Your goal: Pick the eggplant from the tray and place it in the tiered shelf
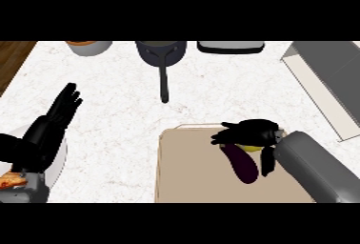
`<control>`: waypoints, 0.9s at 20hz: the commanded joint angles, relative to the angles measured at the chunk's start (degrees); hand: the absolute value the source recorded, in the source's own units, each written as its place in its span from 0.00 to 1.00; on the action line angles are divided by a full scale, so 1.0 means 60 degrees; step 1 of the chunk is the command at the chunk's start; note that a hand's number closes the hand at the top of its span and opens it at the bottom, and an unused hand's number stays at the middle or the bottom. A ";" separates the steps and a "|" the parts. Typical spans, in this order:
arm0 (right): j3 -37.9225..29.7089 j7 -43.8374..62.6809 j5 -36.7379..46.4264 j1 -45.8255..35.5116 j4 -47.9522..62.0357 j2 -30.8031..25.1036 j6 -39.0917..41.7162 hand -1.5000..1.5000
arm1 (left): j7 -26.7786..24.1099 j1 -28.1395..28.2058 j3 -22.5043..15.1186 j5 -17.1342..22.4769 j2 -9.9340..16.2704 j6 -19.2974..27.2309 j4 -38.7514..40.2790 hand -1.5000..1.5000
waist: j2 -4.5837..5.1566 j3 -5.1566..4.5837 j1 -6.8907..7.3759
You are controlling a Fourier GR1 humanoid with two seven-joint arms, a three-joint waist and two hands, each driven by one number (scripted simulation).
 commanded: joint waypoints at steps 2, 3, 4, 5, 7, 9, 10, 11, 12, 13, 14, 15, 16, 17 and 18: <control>0.0376 -0.0785 0.0188 0.0465 0.0461 0.0126 0.0289 0.00 | -0.0103 0.0132 0.0016 -0.0048 -0.0017 -0.0132 -0.0031 0.50 | 0.0187 0.0144 0.0065; 0.0230 -0.0624 0.0067 0.0105 0.0487 0.0361 0.0581 0.00 | -0.0144 0.0008 -0.0160 -0.0319 -0.0169 0.0030 0.0143 0.50 | 0.0192 0.0143 0.0067; 0.0403 -0.0467 0.0266 0.0147 0.0946 0.0690 0.0262 0.00 | -0.0198 0.0020 0.0167 0.0150 0.0007 -0.0325 0.0307 0.50 | 0.0216 0.0144 0.0136; 0.0382 -0.0449 0.0201 0.0297 0.0824 0.0676 0.0256 0.00 | -0.0143 0.0282 -0.0076 -0.0154 -0.0163 -0.0025 -0.0351 0.50 | 0.0190 0.0147 0.0154; 0.0577 -0.0811 0.0268 0.0523 0.0962 0.0516 0.0046 0.00 | 0.0180 -0.0109 -0.0136 -0.0151 -0.0324 0.0098 -0.0018 0.50 | 0.0214 0.0150 0.0126; 0.0484 -0.0526 0.0174 0.0600 0.0877 0.0818 -0.0063 0.00 | -0.0293 0.0036 0.0237 -0.0021 -0.0025 -0.0175 0.0165 0.50 | 0.0204 0.0142 0.0117; 0.0572 -0.0581 0.0318 0.0496 0.1249 0.0828 -0.0143 0.00 | -0.0311 0.0116 0.0122 -0.0065 -0.0017 -0.0260 0.0093 0.50 | 0.0226 0.0146 0.0191; 0.0658 -0.0413 0.0424 0.0561 0.1257 0.1002 -0.0290 0.00 | 0.0113 0.0005 -0.0065 -0.0257 -0.0166 0.0034 -0.0245 0.50 | 0.0215 0.0152 0.0199; 0.0490 -0.0748 0.0440 0.0627 0.1405 0.0742 -0.0692 0.00 | 0.0012 0.0054 0.0033 -0.0058 -0.0021 -0.0281 -0.0079 0.50 | 0.0224 0.0151 0.0176; 0.0530 -0.0810 0.0532 0.0573 0.1564 0.0789 -0.0802 0.00 | 0.0126 -0.0072 -0.0121 -0.0179 -0.0296 -0.0030 0.0017 0.50 | 0.0239 0.0153 0.0175; 0.0386 -0.0735 0.0672 0.0650 0.1958 0.0890 -0.1459 1.00 | -0.0022 0.0161 -0.0134 -0.0237 -0.0204 -0.0116 -0.0193 0.50 | 0.0248 0.0158 0.0250; 0.0242 -0.0780 0.0444 0.0593 0.1521 0.0894 -0.1147 1.00 | -0.0059 -0.0332 0.0158 -0.0147 -0.0058 -0.0196 0.0434 0.50 | 0.0236 0.0148 0.0091; 0.0093 -0.0828 0.0460 0.0789 0.1719 0.0950 -0.1661 1.00 | -0.0022 0.0384 -0.0028 -0.0104 -0.0201 -0.0168 -0.0332 0.50 | 0.0212 0.0155 0.0224; -0.0143 -0.1000 0.0422 0.0582 0.1767 0.1076 -0.2011 1.00 | 0.0239 -0.0146 0.0132 -0.0060 -0.0137 -0.0092 -0.0204 0.50 | 0.0226 0.0157 0.0184; -0.0224 -0.0748 0.0472 0.0475 0.1692 0.1358 -0.2133 1.00 | -0.0063 -0.0093 0.0046 -0.0166 -0.0216 -0.0146 0.0089 0.50 | 0.0225 0.0151 0.0149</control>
